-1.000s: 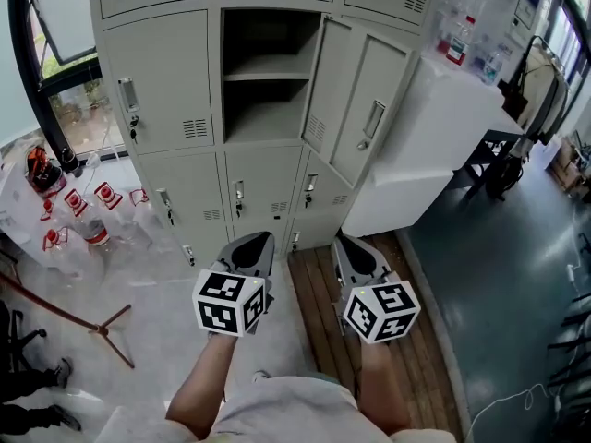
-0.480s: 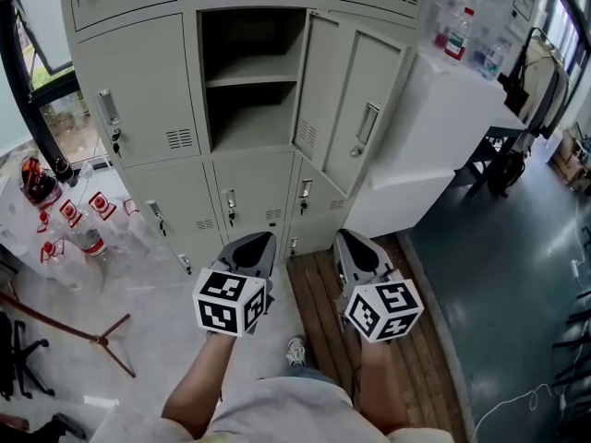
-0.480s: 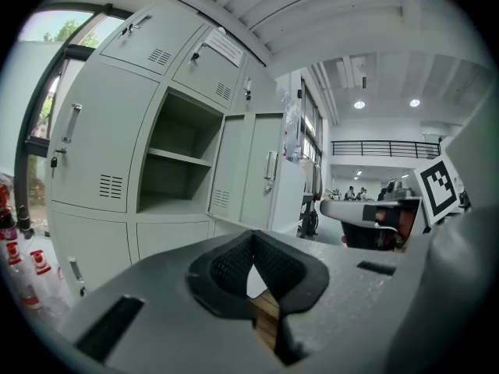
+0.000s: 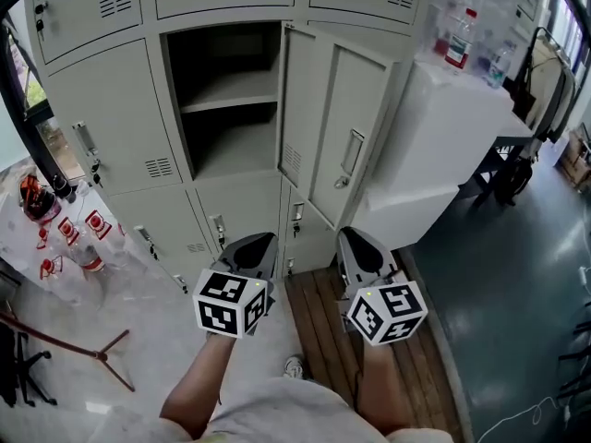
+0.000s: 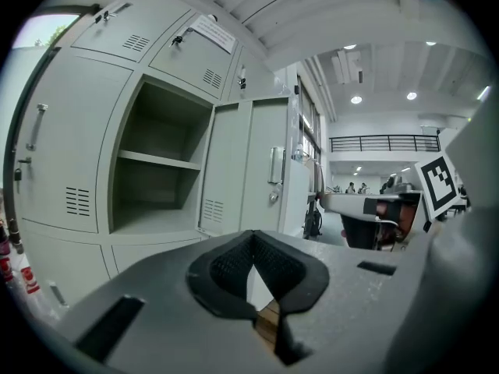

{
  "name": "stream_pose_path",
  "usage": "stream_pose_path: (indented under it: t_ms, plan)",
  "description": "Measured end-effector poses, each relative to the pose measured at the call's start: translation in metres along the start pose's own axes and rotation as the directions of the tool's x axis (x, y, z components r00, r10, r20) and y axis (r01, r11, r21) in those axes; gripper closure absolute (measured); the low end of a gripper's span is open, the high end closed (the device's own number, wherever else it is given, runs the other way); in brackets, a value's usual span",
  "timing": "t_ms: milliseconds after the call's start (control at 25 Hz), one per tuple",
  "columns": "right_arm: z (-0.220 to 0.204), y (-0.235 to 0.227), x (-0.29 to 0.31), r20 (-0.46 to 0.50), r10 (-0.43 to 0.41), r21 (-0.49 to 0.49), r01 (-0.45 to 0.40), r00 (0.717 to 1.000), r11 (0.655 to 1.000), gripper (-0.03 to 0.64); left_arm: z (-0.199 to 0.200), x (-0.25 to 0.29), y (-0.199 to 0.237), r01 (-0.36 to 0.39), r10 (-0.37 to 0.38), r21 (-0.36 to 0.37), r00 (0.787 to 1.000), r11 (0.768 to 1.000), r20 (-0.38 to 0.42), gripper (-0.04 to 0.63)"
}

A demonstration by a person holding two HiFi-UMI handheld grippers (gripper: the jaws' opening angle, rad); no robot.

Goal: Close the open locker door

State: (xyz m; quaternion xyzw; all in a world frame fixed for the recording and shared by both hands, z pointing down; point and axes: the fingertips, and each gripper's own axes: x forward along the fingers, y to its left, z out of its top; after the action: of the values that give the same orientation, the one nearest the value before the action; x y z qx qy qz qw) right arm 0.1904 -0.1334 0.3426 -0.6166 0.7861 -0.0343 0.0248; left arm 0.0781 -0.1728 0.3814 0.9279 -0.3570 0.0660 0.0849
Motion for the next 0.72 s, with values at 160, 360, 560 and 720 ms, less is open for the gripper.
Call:
stream_pose_path:
  t_ms: [160,360,560,720]
  plan:
    - [0.013,-0.022,0.013,0.017,0.017,-0.005,-0.017,1.000,1.000,0.611,0.005,0.023,0.004,-0.021,0.021,-0.003,1.000,1.000,-0.007,0.589]
    - [0.027,-0.045,0.028,0.037,0.046,-0.028,-0.045,0.998,0.999,0.587,0.010,0.048,0.009,-0.054,0.054,-0.007,0.999,0.999,-0.003,0.589]
    - [0.031,-0.062,0.043,0.035,0.104,-0.037,-0.103,0.994,0.994,0.540,0.016,0.071,0.011,-0.089,0.090,-0.015,0.996,0.996,0.008,0.589]
    - [0.032,-0.072,0.053,0.039,0.157,-0.046,-0.156,0.987,0.987,0.531,0.020,0.086,0.011,-0.111,0.111,-0.005,0.994,0.994,0.016,0.589]
